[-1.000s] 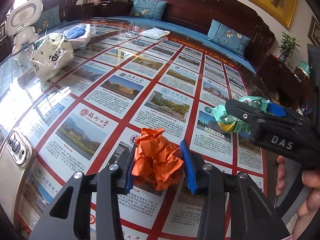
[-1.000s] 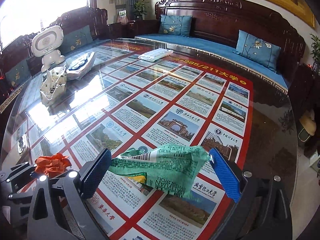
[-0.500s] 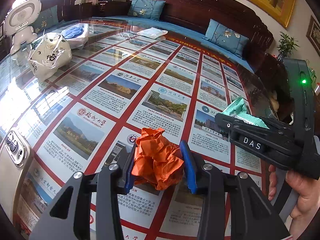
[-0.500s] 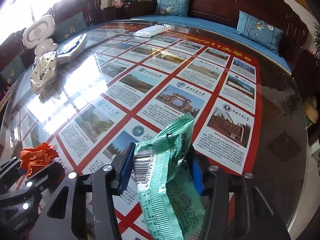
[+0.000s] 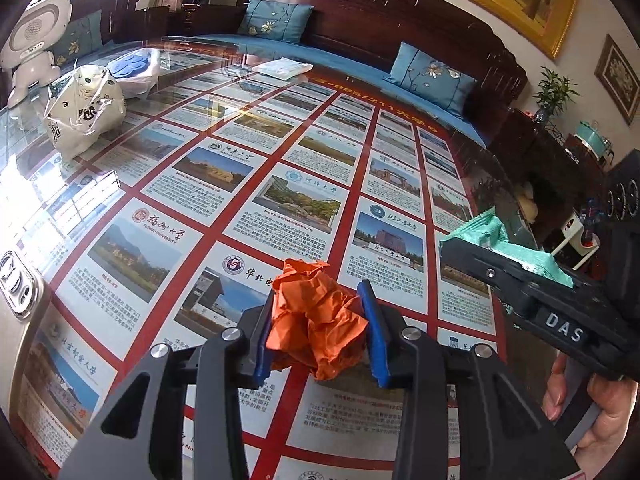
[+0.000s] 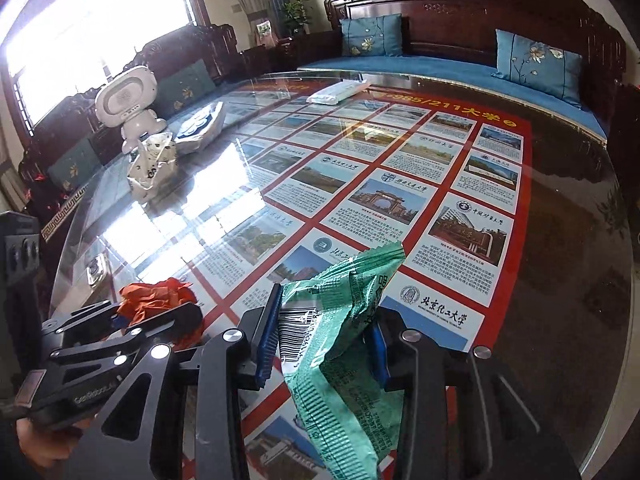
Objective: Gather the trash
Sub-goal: 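Carry the orange paper and green wrapper over the bucket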
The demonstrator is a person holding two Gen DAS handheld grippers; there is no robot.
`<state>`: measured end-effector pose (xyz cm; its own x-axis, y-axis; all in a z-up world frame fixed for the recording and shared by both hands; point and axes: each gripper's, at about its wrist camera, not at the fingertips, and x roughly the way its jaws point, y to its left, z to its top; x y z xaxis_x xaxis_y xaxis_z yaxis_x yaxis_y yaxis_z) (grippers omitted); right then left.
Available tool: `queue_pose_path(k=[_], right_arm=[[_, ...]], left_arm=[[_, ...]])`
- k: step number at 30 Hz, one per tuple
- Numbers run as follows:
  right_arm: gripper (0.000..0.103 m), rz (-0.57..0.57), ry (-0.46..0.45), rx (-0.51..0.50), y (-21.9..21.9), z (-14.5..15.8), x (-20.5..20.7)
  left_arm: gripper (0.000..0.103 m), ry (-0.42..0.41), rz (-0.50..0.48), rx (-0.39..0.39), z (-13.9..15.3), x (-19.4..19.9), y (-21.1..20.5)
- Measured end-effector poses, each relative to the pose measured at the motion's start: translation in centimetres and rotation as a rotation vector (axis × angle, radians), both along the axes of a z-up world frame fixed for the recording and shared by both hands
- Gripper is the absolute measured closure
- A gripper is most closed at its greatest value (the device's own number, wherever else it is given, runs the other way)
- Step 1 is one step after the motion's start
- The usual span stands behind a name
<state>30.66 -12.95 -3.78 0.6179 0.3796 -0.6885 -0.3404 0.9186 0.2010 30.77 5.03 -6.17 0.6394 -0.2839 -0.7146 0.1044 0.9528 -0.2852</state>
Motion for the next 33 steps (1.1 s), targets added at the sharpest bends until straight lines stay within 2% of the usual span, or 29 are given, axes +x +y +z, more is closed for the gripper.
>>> queue_pose_path(k=[7,12,16,22,28,33], right_arm=[[0.066,0.038,-0.052,0.011,-1.3,1.9,-4.8],[0.066,0.051,-0.076,0.013,-2.7,3.3,-8.2],[0.066,0.02,-0.097,0.011,-5.0,4.2,-11.1],[0.066,-0.062,-0.101,0.002,-10.7,4.8,-16.0],[0.066,-0.159,-0.134,-0.037,-16.2,5.1,-21.0],[0.066,-0.2,-0.108,-0.032,-20.4,4.3,-23.7]], left_arm=[[0.065,-0.04,-0.035,-0.013,1.5,-3.1,-1.0],[0.065,-0.067,-0.105,-0.036,3.3,-6.1,-3.0],[0.065,-0.092,-0.164,-0.024,4.6,-8.3,-5.6],[0.065,-0.104,-0.278,-0.027,5.9,-11.2,-11.0],[0.065,-0.085,-0.399,-0.03,5.9,-13.9,-17.6],[0.065,-0.068,-0.488,0.002,5.4,-15.8,-23.9]])
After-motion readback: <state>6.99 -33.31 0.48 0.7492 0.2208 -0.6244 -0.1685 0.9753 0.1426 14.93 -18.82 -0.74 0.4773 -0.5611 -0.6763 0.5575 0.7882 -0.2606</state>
